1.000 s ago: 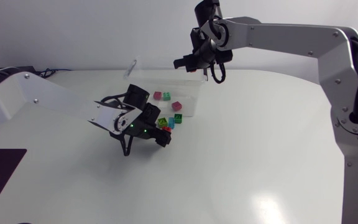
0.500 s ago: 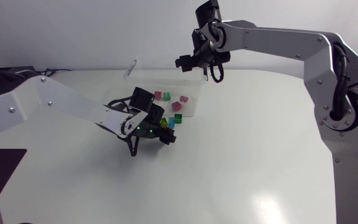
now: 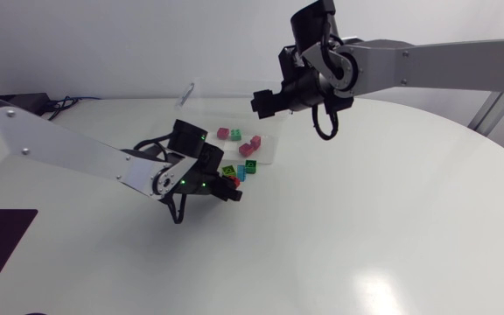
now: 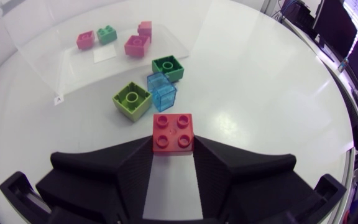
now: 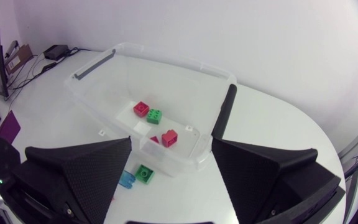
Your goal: Place the duplo bricks in the container
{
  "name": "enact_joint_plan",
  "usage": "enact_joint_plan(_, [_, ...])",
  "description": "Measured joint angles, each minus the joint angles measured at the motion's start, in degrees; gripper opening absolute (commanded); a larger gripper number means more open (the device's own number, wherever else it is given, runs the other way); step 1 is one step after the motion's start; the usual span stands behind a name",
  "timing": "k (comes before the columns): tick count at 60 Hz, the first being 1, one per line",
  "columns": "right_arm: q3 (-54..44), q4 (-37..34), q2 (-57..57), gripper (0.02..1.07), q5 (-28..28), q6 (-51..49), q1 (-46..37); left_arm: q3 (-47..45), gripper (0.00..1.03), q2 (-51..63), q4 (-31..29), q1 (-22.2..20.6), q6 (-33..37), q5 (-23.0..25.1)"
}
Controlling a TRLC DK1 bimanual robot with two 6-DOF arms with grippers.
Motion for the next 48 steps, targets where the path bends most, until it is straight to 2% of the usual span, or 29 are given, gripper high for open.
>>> enact_joint_plan(9, [-6.4, 2.7, -2.5, 0.97, 0.0, -0.8, 2.5, -2.6, 0.21, -8.3, 0.0, 1.2, 0.1, 0.0])
enact_joint_plan(20, [-11.8, 4.9, -2.6, 0.97, 0.0, -1.6, 5.1, -2.6, 0.21, -16.1, 0.0, 5.7, 0.0, 0.0])
enact_joint_plan(29, [-12.4, 5.7, -2.4, 0.97, 0.0, -1.6, 6.1, -0.8, 0.22, -17.1, -0.1, 8.3, 0.0, 0.0])
enact_joint_plan(48, [-11.1, 5.7, 4.9, 0.97, 0.7, -1.8, 7.6, 9.0, 0.22, -13.9, 0.3, 10.0, 0.0, 0.0])
